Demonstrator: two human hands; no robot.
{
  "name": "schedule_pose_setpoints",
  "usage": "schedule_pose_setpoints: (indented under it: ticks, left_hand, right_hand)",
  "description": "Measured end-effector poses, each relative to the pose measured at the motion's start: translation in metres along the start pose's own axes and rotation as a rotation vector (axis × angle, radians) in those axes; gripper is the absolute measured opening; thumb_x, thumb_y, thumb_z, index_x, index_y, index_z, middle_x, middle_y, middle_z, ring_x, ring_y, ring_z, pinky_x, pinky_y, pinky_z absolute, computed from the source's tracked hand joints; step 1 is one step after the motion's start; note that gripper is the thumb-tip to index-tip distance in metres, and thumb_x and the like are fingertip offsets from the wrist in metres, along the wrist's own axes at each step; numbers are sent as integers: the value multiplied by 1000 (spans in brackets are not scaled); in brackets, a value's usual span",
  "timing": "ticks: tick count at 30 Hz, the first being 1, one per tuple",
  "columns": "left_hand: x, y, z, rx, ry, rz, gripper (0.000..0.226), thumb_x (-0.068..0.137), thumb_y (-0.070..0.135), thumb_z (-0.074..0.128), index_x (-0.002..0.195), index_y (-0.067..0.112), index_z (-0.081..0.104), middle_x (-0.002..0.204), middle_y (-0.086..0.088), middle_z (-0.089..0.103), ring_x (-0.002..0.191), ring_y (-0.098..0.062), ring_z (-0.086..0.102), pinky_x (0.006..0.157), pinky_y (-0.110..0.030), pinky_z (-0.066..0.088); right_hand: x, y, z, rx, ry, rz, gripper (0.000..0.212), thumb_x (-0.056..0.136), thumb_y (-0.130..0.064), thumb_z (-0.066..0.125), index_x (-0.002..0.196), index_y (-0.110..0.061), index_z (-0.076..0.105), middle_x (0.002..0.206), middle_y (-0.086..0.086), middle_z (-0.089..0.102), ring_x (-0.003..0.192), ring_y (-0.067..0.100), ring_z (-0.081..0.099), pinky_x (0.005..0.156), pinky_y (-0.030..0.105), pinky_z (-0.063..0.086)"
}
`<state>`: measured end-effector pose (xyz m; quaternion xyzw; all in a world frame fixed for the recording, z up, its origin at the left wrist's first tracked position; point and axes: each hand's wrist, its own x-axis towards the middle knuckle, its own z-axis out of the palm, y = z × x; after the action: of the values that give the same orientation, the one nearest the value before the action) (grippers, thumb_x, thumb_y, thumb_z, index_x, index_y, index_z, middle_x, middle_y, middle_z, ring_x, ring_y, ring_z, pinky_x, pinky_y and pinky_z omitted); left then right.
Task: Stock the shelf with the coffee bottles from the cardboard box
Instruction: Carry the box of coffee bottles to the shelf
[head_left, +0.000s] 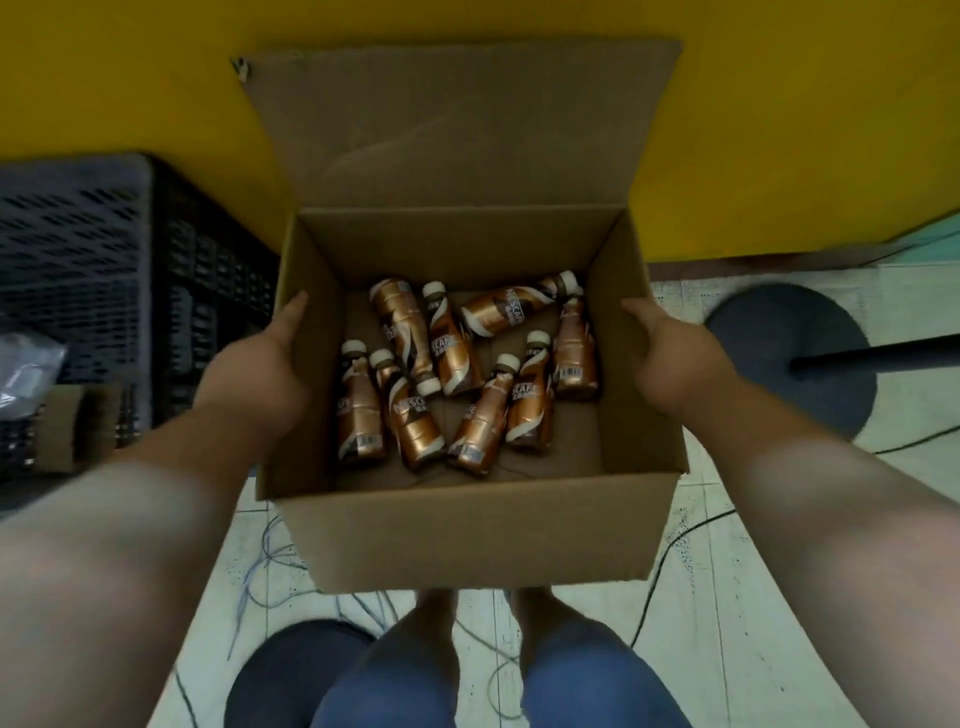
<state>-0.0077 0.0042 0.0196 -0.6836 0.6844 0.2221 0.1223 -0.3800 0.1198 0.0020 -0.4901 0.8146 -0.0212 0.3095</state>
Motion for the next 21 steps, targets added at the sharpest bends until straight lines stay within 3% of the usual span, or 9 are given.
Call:
schedule_pose_setpoints:
  ticks: [7, 11, 13, 16, 21]
  left_hand:
    - [-132, 29, -104, 9, 57, 22, 90, 84, 11, 61, 142, 57, 10, 113, -9, 63, 72, -20, 60, 53, -31, 51]
    - [-180, 36, -146, 1, 58, 178, 85, 85, 11, 58, 140, 57, 13, 90, -1, 60, 57, -16, 61, 40, -30, 51]
    - [-194, 46, -162, 6, 38, 270, 81, 83, 10, 56, 138, 56, 20, 89, 3, 59, 56, -15, 60, 37, -25, 44]
    - [-208, 70, -178, 84, 29, 448, 74, 80, 7, 55, 132, 54, 33, 79, 5, 62, 51, -13, 58, 32, -20, 35]
    - [-246, 124, -180, 183, -4, 684, 77, 77, 0, 53, 131, 53, 37, 71, 9, 59, 45, -14, 59, 28, -24, 42]
  right_hand:
    - [-159, -14, -116, -50, 79, 185, 72, 81, -14, 56, 138, -49, 29, 109, 13, 66, 88, 33, 63, 71, 39, 56]
    - [-245, -15, -154, -69, 231, 239, 72, 77, -13, 56, 137, -46, 33, 101, 11, 69, 81, 31, 61, 64, 32, 51]
    - [-285, -8, -157, -47, 257, 297, 71, 77, -13, 56, 137, -44, 35, 102, 13, 68, 79, 31, 58, 63, 30, 47]
    - [-345, 8, -144, 55, 303, 435, 69, 77, -12, 54, 135, -45, 37, 110, 14, 66, 91, 34, 61, 72, 33, 51]
    - [-440, 37, -113, 162, 388, 621, 69, 76, -16, 56, 136, -44, 37, 109, 11, 68, 91, 33, 63, 71, 31, 49]
